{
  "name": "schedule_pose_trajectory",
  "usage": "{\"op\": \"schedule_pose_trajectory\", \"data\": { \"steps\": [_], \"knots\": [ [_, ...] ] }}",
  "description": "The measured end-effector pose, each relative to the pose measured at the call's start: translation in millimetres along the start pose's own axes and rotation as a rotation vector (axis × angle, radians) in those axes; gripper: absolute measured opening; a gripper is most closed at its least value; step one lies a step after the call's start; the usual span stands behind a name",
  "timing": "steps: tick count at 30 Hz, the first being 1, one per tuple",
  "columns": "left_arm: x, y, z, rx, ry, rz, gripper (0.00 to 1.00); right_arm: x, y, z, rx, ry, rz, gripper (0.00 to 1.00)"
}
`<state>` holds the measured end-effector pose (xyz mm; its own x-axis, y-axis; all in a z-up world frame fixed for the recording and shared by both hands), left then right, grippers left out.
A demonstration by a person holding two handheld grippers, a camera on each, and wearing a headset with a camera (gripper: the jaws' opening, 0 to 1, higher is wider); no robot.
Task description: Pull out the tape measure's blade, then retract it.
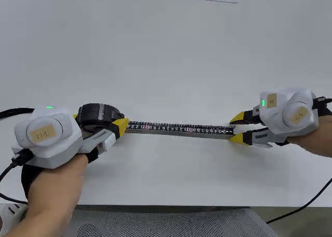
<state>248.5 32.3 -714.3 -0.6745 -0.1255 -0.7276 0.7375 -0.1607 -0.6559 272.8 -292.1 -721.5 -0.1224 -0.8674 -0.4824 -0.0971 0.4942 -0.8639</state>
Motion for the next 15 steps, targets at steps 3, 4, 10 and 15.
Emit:
{"op": "schedule_pose_trajectory", "data": {
  "steps": [3,4,10,15],
  "knots": [
    [-0.1,-0.3,0.0,0.000,0.000,-0.001,0.61,-0.8,0.5,0.8,-0.010,-0.009,-0.004,0.17],
    [-0.1,-0.2,-0.1,0.000,0.000,0.000,0.61,-0.9,0.5,1.1,-0.013,-0.015,-0.008,0.17],
    [-0.2,-0.3,-0.1,0.000,-0.001,-0.002,0.61,-2.3,0.9,1.4,-0.025,-0.045,-0.029,0.14],
    [-0.4,-0.4,0.4,-0.002,-0.003,-0.001,0.61,-2.7,1.5,1.5,-0.023,-0.054,-0.051,0.12]
  ]
}}
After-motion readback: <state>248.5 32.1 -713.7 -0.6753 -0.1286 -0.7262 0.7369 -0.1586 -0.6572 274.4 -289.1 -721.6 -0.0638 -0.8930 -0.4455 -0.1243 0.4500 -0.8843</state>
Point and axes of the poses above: the centre of the closed fingertips' face, and the gripper's own axes: y roughly forward along the fingers, z roughly to its right, x roughly out of its underside, the point moved 6 cm from there along -y, roughly backward along the fingers, and after that the axes turned 7 degrees about -x, right-handed, at the moved point
